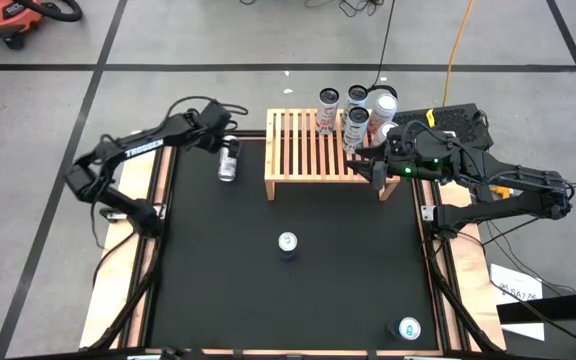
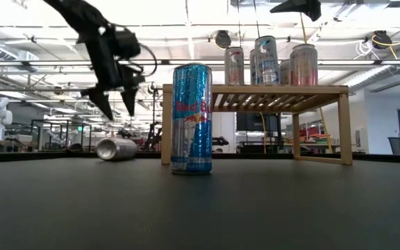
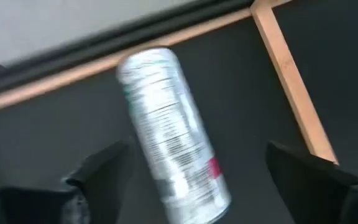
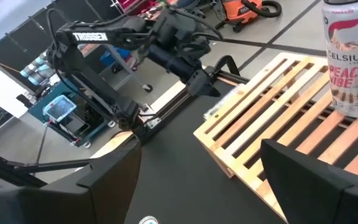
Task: Place canned beverage on shelf
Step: Put the white soda can on the shelf
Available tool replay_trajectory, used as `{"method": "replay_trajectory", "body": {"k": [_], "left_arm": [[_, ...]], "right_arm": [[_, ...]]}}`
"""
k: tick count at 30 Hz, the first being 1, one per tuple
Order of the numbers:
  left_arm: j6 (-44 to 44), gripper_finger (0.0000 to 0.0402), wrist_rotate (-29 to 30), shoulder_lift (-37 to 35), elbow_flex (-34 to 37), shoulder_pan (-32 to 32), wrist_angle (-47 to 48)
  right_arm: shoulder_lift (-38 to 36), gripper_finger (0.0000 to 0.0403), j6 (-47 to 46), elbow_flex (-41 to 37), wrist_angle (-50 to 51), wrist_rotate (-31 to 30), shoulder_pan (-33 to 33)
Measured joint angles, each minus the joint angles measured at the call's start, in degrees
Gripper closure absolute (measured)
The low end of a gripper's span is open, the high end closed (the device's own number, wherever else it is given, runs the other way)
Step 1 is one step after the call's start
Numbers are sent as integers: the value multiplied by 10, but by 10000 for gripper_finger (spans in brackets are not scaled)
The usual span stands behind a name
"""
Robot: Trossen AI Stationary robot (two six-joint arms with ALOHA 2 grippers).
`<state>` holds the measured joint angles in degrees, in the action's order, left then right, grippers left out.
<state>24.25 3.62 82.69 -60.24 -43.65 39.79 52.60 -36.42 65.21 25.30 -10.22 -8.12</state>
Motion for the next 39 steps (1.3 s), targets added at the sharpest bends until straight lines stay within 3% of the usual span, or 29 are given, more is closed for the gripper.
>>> {"method": "replay_trajectory", "body": {"k": [4,24,28,35,39], "left_arm": [[8,6,-27,27,16,-23,-24],[9,20,79,153,16,-43,-7],[4,50,79,174,16,-43,-9],[-7,168,73,179,16,-42,-7],[-7,180,40,162,16,-42,9]], "right_arm": [[0,88,-4,0,7,0,0],[0,88,-13,0,23,0,0],[0,88,-19,0,24,0,0],[-1,88,-19,0,25,0,0],[-4,88,-17,0,26,0,0]]}}
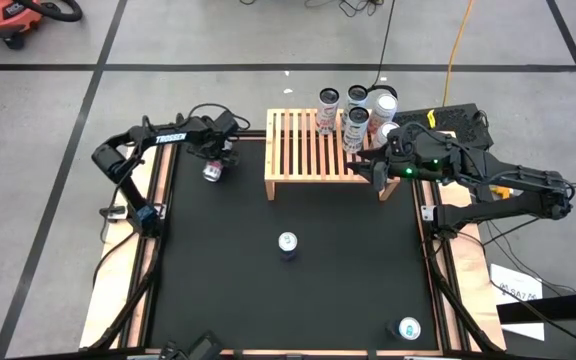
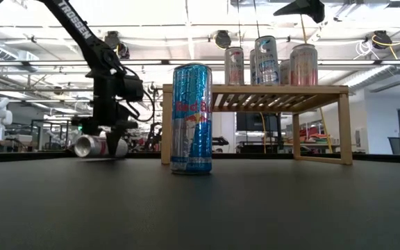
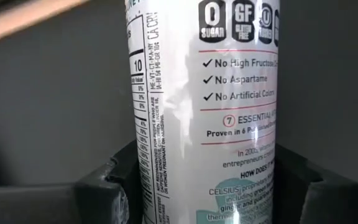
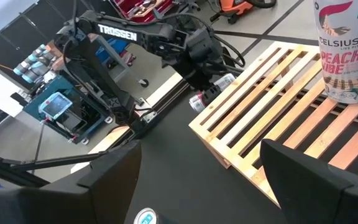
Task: Place canned beverage on shelf
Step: Put the white soda can on the shelf
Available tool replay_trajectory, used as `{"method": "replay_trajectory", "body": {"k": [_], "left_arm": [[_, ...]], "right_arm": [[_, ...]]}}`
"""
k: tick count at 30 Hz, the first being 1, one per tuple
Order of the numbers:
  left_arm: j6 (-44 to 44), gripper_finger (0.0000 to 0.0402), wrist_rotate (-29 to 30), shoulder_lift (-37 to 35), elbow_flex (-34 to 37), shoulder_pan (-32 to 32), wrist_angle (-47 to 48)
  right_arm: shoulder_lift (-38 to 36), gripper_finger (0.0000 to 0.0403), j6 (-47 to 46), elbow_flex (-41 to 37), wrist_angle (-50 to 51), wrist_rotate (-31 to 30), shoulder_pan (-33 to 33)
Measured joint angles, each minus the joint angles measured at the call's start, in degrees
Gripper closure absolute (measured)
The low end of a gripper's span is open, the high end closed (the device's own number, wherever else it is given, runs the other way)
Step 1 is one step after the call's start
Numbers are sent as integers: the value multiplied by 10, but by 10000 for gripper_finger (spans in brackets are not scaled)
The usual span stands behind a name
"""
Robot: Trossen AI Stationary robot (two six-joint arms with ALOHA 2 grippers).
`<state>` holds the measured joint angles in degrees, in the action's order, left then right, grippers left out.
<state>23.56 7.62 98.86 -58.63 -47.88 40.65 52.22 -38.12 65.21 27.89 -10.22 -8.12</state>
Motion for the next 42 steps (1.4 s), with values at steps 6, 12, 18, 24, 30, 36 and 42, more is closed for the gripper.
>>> {"method": "replay_trajectory", "body": {"k": [6,12,18,24,30,36,42], "left_arm": [[1,180,-18,-69,0,24,30],[-7,164,-43,-175,0,55,40],[-60,161,-97,-275,-9,85,32],[-60,159,-131,-342,-12,103,12],[-59,159,-181,-372,-12,126,-14],[-59,158,-246,-379,-12,162,-52],[-59,158,-257,-380,-12,195,-68]], "right_arm": [[-1,88,22,0,12,-1,0],[8,88,76,0,22,0,0],[31,88,115,0,5,15,0],[72,88,152,0,-68,14,-2],[106,88,183,0,-119,15,-2],[115,88,181,0,-148,61,-5],[117,88,165,0,-167,101,-8]]}}
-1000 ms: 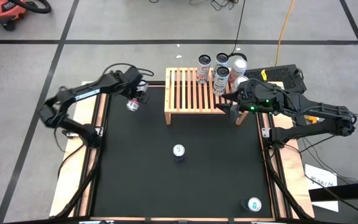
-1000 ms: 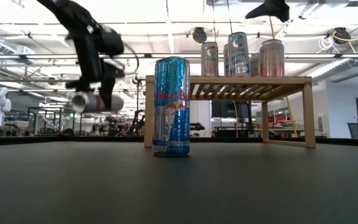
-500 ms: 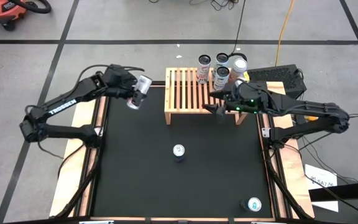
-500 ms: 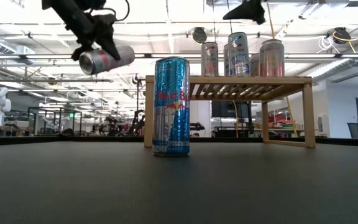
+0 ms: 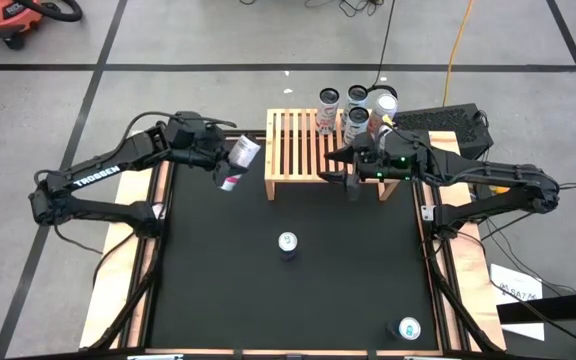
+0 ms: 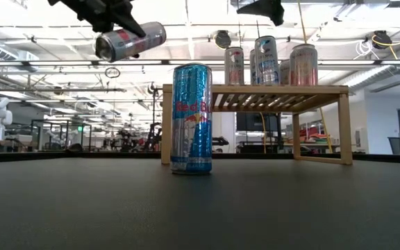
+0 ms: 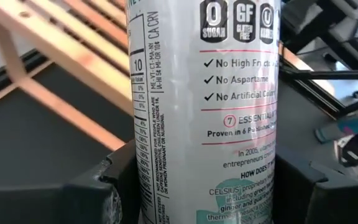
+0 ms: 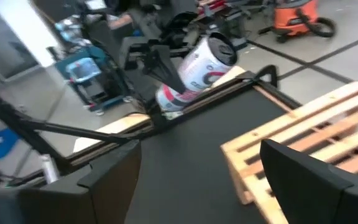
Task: Place canned beverage on shelf
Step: Put the white soda can on the shelf
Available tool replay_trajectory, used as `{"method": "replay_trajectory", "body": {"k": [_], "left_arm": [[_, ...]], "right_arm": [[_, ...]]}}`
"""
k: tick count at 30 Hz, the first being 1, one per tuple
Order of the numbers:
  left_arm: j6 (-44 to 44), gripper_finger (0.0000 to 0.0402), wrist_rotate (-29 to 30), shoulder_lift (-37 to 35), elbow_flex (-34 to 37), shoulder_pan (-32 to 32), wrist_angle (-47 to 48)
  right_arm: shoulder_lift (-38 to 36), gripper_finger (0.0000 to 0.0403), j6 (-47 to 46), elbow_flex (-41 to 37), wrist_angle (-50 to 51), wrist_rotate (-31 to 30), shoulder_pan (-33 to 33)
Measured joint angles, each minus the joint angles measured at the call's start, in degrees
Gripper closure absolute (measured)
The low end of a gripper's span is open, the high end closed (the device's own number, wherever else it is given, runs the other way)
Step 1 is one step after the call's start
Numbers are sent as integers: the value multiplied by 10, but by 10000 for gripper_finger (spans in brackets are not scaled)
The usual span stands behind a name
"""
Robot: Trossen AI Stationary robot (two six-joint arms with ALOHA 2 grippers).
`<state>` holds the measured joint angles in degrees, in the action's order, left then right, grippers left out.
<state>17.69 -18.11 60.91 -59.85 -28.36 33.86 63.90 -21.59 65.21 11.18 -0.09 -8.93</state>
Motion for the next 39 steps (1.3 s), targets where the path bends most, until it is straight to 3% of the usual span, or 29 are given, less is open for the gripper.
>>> {"method": "replay_trajectory", "body": {"k": [7,17,29,39], "left_arm": [[1,158,-52,0,0,48,-60],[16,158,-67,0,0,102,-147],[62,158,-183,37,0,158,-309],[121,158,-247,114,0,196,-456]], "right_arm": [[0,88,0,0,-27,33,0],[0,88,42,0,-124,40,0],[55,85,87,0,-255,145,0],[111,39,105,0,-358,233,0]]}}
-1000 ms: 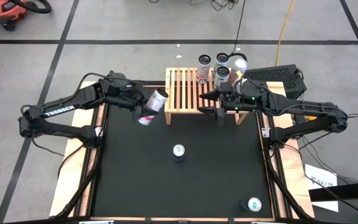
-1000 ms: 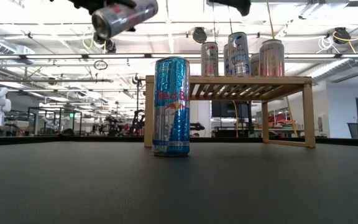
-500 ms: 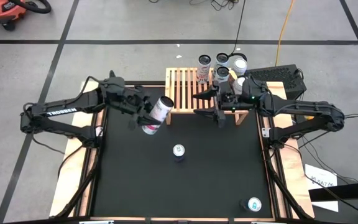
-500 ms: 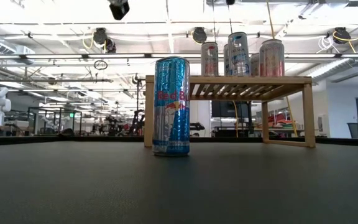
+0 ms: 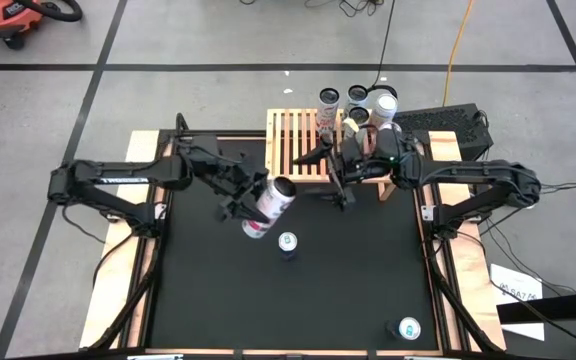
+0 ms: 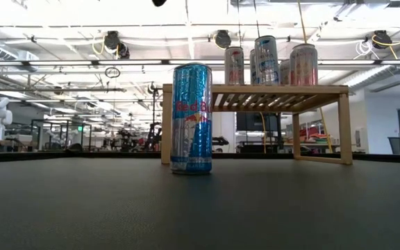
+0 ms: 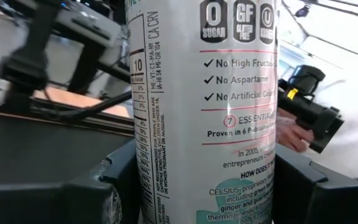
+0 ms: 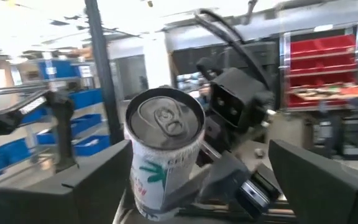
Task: Place canned beverage on shelf
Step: Put the white soda can on the shelf
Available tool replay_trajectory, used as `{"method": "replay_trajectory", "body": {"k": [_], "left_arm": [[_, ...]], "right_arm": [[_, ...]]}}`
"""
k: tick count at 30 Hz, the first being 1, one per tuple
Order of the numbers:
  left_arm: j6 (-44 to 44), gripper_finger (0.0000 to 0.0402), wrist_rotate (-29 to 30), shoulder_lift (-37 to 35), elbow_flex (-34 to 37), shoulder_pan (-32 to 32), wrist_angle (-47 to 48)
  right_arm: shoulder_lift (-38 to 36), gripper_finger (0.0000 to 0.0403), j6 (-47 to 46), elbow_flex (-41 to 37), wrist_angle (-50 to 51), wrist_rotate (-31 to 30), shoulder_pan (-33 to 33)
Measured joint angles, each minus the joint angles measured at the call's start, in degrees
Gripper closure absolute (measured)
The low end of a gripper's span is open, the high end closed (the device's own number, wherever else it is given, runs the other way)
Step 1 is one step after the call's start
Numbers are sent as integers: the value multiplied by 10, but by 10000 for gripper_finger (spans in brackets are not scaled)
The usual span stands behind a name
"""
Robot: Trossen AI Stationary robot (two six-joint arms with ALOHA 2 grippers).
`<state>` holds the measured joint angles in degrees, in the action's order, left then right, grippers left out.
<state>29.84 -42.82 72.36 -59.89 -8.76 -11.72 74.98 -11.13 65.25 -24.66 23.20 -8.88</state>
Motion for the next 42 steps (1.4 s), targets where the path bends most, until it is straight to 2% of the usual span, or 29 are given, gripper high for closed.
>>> {"method": "replay_trajectory", "body": {"k": [11,20,24,31,35,38,42], "left_arm": [[80,158,-63,83,0,7,-118],[119,158,-82,116,0,3,-136],[123,158,-82,117,0,2,-136],[132,157,-68,116,0,-11,-137],[134,140,-54,115,0,-18,-140],[154,111,-35,115,0,-25,-136],[163,67,-28,115,-1,-39,-133]], "right_arm": [[38,33,-19,0,-10,128,-4],[63,44,-27,0,-12,161,-4],[63,71,-33,0,-17,170,-4],[63,159,-44,0,-21,190,-5],[59,165,-60,1,-22,193,-13],[52,165,-67,31,56,182,-17],[54,165,38,143,286,118,-15]]}}
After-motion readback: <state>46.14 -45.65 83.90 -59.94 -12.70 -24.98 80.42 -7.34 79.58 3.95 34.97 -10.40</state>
